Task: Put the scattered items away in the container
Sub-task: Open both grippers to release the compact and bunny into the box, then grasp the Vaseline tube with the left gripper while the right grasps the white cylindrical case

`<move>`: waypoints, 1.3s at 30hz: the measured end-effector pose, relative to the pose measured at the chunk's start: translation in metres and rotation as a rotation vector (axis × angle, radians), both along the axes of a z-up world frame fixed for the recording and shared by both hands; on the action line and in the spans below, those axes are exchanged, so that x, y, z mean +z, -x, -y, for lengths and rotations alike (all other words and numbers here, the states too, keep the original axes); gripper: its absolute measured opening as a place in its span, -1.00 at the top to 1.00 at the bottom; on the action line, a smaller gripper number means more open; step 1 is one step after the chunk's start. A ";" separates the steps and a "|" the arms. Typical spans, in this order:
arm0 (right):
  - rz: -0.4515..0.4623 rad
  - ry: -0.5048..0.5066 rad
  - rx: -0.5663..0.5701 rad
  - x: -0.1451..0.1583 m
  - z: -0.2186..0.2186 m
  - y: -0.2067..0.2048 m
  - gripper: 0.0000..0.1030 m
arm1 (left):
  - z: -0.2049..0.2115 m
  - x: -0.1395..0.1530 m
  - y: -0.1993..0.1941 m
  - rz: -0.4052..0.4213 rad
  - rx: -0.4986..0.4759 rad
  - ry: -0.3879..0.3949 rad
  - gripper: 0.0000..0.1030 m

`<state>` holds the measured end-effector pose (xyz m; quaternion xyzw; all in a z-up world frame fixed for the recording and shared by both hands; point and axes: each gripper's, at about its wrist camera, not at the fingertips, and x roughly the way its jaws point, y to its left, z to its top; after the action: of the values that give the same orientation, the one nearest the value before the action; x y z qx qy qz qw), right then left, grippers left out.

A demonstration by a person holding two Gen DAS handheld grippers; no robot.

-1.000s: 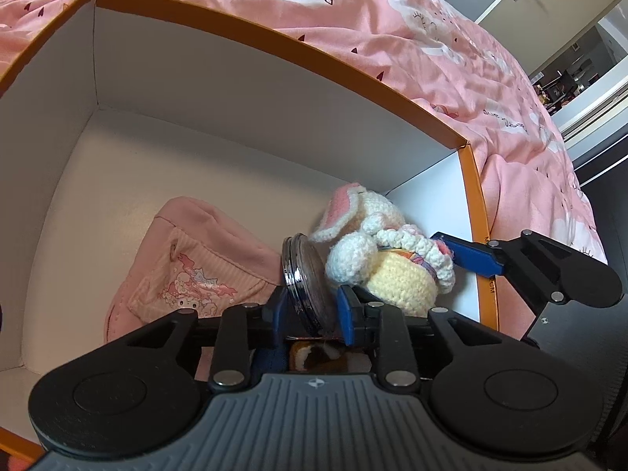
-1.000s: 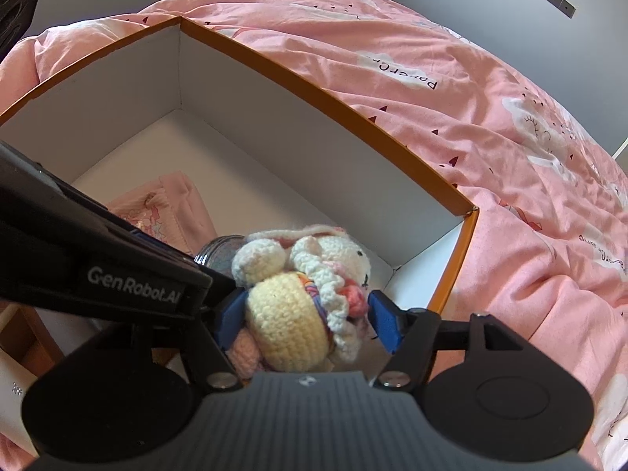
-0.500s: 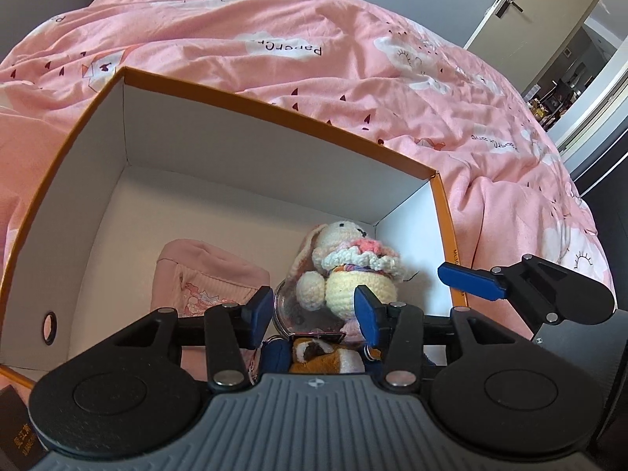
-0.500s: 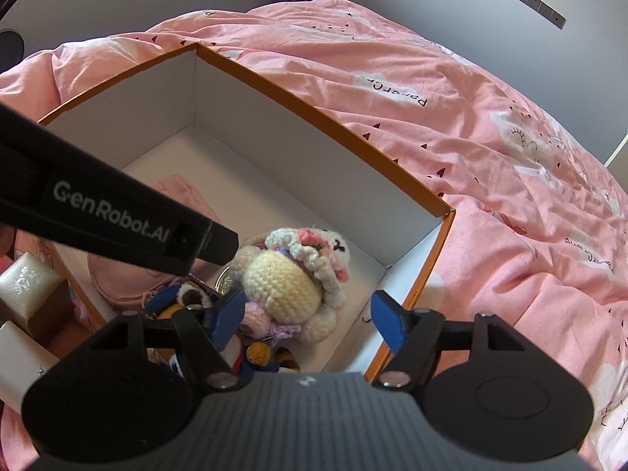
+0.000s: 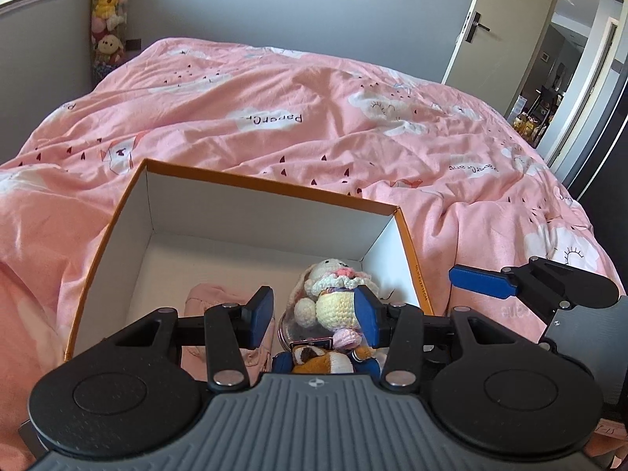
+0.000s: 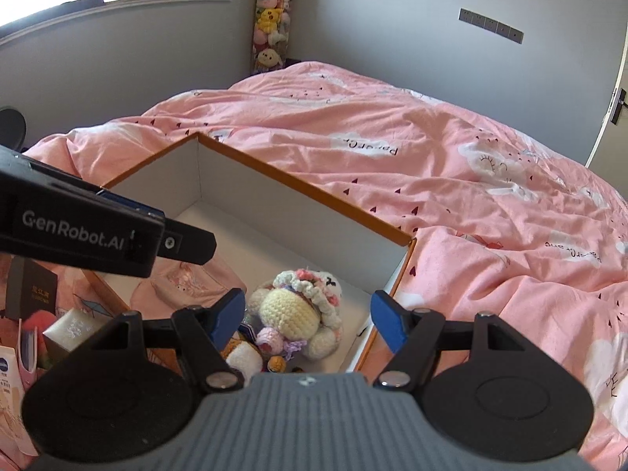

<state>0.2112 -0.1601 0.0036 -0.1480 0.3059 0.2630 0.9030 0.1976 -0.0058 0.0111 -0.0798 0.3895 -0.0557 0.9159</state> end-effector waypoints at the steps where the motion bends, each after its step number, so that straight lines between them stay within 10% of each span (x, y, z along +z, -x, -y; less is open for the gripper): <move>1: 0.014 -0.012 -0.002 0.002 0.002 0.004 -0.42 | 0.001 0.002 0.004 0.017 -0.006 -0.002 -0.03; 21: 0.052 -0.203 0.001 0.015 0.016 0.086 -0.71 | -0.013 0.011 0.102 0.224 0.022 -0.070 -0.03; 39: -0.094 -0.135 0.131 -0.023 -0.016 0.119 -0.44 | -0.058 -0.031 0.154 -0.067 0.078 -0.098 -0.03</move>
<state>0.0918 -0.1441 -0.0197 -0.0942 0.3194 0.3482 0.8763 0.0439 0.0519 -0.0204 -0.0521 0.4189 0.0020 0.9065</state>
